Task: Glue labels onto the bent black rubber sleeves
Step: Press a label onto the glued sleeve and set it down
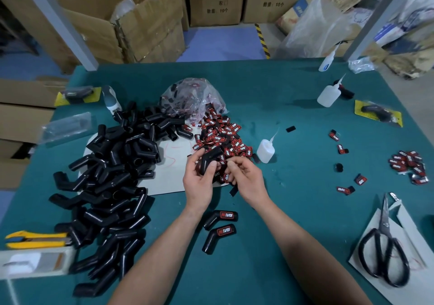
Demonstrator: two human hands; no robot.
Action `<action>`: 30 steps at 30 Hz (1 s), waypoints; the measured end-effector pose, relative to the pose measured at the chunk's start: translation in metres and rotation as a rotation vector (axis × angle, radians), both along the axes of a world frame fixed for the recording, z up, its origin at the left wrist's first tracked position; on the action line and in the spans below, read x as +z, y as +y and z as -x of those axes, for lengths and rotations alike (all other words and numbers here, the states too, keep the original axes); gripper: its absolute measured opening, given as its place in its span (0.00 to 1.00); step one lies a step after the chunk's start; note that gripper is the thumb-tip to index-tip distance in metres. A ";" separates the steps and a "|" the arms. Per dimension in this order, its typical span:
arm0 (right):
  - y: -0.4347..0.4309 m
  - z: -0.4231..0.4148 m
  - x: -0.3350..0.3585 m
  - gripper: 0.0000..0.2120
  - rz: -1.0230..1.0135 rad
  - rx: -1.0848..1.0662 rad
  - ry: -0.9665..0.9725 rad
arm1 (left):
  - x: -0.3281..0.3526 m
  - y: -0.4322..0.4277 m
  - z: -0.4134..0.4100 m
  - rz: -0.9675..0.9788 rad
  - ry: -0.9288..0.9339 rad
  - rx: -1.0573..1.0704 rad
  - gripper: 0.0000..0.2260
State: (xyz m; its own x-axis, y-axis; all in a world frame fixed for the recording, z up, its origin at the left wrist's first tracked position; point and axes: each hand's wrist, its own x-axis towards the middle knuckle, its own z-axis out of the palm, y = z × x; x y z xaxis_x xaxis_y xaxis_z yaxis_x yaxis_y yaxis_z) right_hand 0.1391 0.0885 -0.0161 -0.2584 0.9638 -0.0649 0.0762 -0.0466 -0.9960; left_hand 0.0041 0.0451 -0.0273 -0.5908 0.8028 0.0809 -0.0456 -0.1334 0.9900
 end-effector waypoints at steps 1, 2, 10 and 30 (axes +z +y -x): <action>-0.001 -0.001 0.001 0.05 -0.018 0.004 0.016 | 0.001 0.000 0.000 0.012 0.006 -0.001 0.14; -0.002 0.000 0.002 0.05 -0.032 0.014 0.034 | 0.001 0.000 0.001 0.024 0.000 -0.002 0.13; -0.001 0.003 0.004 0.17 0.035 -0.001 0.122 | 0.004 0.001 0.002 0.051 -0.078 -0.072 0.13; 0.006 0.001 -0.005 0.08 -0.340 -0.203 -0.015 | -0.002 0.003 0.005 0.119 -0.173 -0.119 0.17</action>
State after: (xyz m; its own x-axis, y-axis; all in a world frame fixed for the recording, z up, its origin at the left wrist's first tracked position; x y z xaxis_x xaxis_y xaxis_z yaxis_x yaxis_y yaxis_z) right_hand 0.1378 0.0943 -0.0215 -0.0621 0.9623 0.2649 0.1145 0.2705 -0.9559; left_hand -0.0012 0.0486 -0.0298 -0.4886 0.8652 -0.1128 -0.2239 0.0006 0.9746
